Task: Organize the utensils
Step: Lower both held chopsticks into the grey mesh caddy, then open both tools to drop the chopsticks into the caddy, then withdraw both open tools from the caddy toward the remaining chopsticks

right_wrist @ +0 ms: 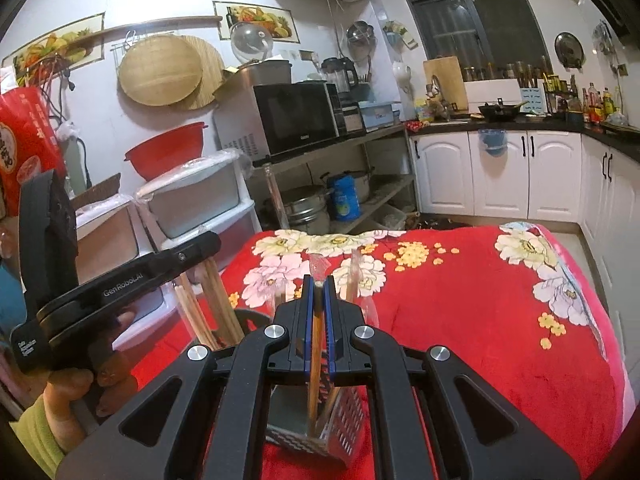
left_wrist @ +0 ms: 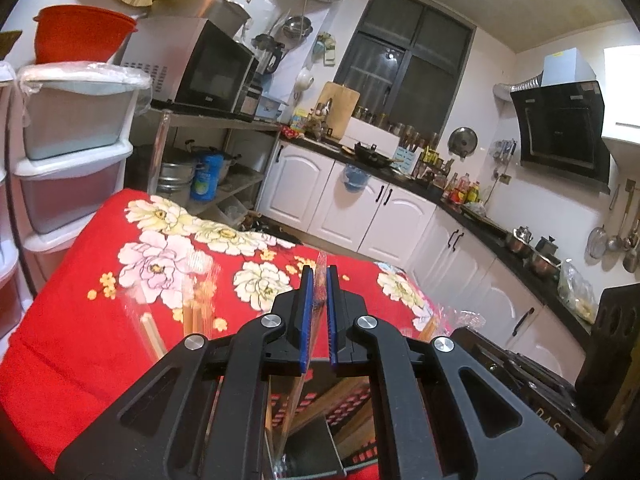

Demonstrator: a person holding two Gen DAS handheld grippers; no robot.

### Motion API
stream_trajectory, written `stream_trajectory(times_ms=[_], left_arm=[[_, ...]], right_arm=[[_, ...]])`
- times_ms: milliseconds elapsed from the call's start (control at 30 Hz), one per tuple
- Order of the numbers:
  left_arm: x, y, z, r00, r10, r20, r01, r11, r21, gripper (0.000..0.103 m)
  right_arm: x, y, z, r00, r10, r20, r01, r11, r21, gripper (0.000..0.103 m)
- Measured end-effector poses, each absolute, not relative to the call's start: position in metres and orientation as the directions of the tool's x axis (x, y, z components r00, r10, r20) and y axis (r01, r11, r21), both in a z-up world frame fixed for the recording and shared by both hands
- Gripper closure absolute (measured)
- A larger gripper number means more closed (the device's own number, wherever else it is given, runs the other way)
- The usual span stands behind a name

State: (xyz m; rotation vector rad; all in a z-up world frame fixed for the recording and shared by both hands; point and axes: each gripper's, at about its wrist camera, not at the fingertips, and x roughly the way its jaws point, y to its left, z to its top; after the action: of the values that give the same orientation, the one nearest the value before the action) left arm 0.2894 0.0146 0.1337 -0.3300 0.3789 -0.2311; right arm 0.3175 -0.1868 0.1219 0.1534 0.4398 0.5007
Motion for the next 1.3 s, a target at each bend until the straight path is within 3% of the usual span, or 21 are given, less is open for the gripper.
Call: stream_trajectory(times_ms=[300, 500, 600, 733, 1000, 1300], left_arm=[[0.282, 0.019, 0.124, 0.886, -0.281, -0.368, 0.140, 0.920, -0.366, 0.102], [0.272, 0.020, 0.121, 0.879, -0.281, -0.385, 0.137, 0.923, -0.360, 0.093], [0.269, 0.020, 0.119, 0.874, -0.281, -0.395, 0.133, 0.923, -0.362, 0.090], [0.262, 0.021, 0.117, 0.874, -0.273, -0.401, 0.126, 0.927, -0.354, 0.080], [0.250, 0.027, 0.112, 0.872, -0.269, -0.409, 0.117, 0.926, -0.360, 0.065], [0.232, 0.033, 0.107, 0.874, -0.268, -0.406, 0.113, 0.924, -0.365, 0.044]], right_arm=[[0.308, -0.193, 0.115, 0.784, 0.484, -0.388, -0.412, 0.874, 0.257, 0.098], [0.303, -0.199, 0.108, 0.782, 0.469, -0.410, -0.387, 0.882, 0.271, 0.096], [0.300, -0.202, 0.106, 0.784, 0.464, -0.413, -0.376, 0.884, 0.279, 0.083], [0.294, -0.203, 0.102, 0.781, 0.457, -0.425, -0.366, 0.887, 0.282, 0.081], [0.280, -0.205, 0.095, 0.782, 0.444, -0.437, -0.353, 0.894, 0.276, 0.058], [0.268, -0.205, 0.088, 0.778, 0.436, -0.452, -0.348, 0.898, 0.268, 0.044]])
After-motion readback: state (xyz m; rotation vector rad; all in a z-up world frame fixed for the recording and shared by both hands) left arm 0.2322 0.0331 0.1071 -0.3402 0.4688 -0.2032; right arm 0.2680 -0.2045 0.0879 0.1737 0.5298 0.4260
